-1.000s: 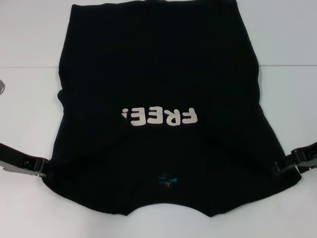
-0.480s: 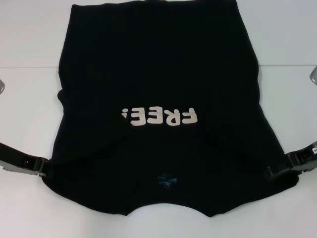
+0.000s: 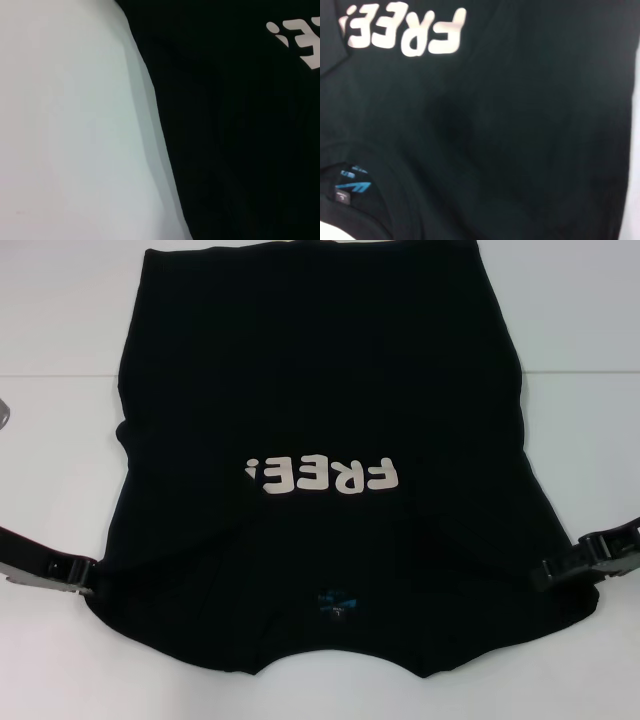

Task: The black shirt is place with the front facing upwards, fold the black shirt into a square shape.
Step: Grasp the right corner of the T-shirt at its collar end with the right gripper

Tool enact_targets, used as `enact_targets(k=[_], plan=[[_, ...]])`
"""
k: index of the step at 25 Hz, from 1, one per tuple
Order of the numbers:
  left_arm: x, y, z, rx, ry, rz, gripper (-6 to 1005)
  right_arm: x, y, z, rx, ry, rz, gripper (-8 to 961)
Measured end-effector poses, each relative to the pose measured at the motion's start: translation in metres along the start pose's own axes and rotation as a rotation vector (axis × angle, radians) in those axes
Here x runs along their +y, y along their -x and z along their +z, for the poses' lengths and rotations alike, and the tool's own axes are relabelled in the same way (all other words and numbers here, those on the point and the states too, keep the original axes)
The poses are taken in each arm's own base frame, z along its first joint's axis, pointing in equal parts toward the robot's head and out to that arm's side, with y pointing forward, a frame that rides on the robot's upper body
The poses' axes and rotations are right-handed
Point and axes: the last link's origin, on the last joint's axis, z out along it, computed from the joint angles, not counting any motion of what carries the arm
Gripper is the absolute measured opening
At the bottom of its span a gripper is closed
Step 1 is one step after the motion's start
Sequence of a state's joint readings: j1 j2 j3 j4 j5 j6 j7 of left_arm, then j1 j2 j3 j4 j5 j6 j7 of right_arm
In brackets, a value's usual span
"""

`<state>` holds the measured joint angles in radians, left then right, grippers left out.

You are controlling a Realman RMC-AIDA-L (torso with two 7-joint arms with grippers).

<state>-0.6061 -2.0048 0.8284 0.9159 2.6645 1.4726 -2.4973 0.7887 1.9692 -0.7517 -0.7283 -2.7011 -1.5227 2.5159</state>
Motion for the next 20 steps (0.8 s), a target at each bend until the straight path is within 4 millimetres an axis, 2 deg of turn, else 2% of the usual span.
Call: enact_targets(k=[10, 20], plan=[[0.001, -0.001, 0.0, 0.001, 0.0, 0.002, 26, -0.014, -0.003, -0.003, -0.003, -0.064, 0.017, 927], [0.0, -0.002, -0.001, 0.003, -0.001, 0.002, 26, -0.011, -0.005, 0.002, 0.008, -0.059, 0.005, 927]])
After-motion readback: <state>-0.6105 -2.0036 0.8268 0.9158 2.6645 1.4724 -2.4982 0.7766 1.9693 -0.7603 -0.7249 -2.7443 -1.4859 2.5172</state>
